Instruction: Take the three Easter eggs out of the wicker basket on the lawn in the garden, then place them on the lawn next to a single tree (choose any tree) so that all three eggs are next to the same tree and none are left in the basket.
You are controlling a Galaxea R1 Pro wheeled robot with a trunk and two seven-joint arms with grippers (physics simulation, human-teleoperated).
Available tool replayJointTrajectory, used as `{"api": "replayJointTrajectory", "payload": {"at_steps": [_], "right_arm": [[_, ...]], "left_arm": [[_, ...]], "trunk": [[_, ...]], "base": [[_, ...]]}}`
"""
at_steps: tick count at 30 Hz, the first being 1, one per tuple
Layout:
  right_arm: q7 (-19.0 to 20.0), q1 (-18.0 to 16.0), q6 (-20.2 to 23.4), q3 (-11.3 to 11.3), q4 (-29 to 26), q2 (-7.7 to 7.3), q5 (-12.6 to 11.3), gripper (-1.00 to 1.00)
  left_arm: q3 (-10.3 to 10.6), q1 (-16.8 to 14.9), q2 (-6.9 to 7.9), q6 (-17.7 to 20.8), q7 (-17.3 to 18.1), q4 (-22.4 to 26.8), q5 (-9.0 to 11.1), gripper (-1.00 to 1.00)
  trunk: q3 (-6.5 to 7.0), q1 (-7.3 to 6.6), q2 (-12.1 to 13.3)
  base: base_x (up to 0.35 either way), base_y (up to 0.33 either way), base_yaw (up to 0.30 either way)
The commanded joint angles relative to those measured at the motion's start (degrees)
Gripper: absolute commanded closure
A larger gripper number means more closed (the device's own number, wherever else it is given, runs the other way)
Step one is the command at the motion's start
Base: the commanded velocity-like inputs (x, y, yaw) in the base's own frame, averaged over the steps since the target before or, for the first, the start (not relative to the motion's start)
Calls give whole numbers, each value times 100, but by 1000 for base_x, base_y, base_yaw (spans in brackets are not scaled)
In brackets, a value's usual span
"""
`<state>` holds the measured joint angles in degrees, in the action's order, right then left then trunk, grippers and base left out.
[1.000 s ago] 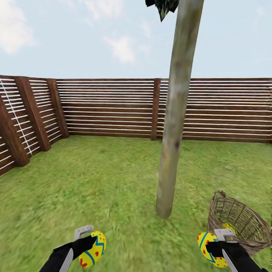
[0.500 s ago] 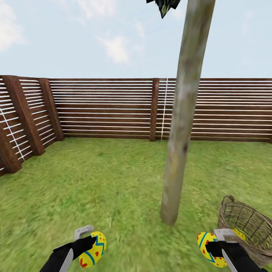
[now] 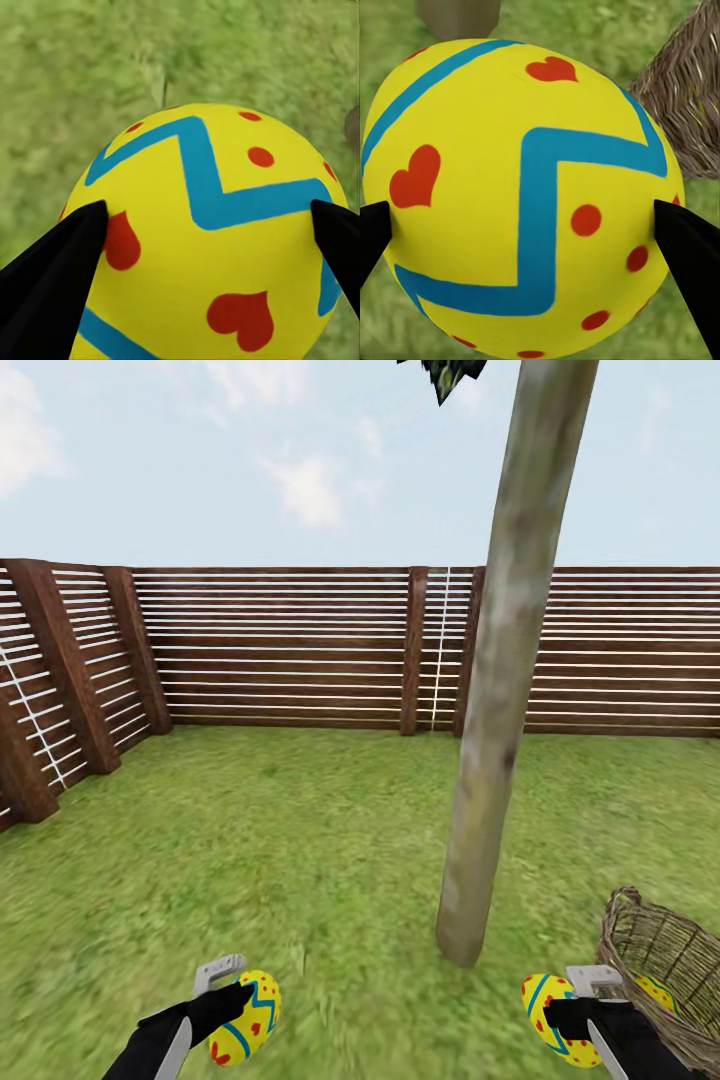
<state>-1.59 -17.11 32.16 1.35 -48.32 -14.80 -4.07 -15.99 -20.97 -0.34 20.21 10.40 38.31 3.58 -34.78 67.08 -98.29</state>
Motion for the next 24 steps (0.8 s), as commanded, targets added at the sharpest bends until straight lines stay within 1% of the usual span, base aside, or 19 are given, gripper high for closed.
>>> {"api": "replayJointTrajectory", "payload": {"at_steps": [1,9,24], "right_arm": [[-17,-2,26,14,-10,-5,-41,100],[-17,-2,18,14,-11,-11,-34,100],[-17,-2,18,23,-11,-5,-33,100]], "left_arm": [[-26,-3,-2,43,27,8,37,100],[-27,-3,23,41,8,23,38,100],[-18,-3,-1,35,4,10,33,100]], "trunk": [[-24,22,-43],[-168,197,-364],[-437,527,-966]], "base": [[0,0,0],[0,0,0],[0,0,0]]}}
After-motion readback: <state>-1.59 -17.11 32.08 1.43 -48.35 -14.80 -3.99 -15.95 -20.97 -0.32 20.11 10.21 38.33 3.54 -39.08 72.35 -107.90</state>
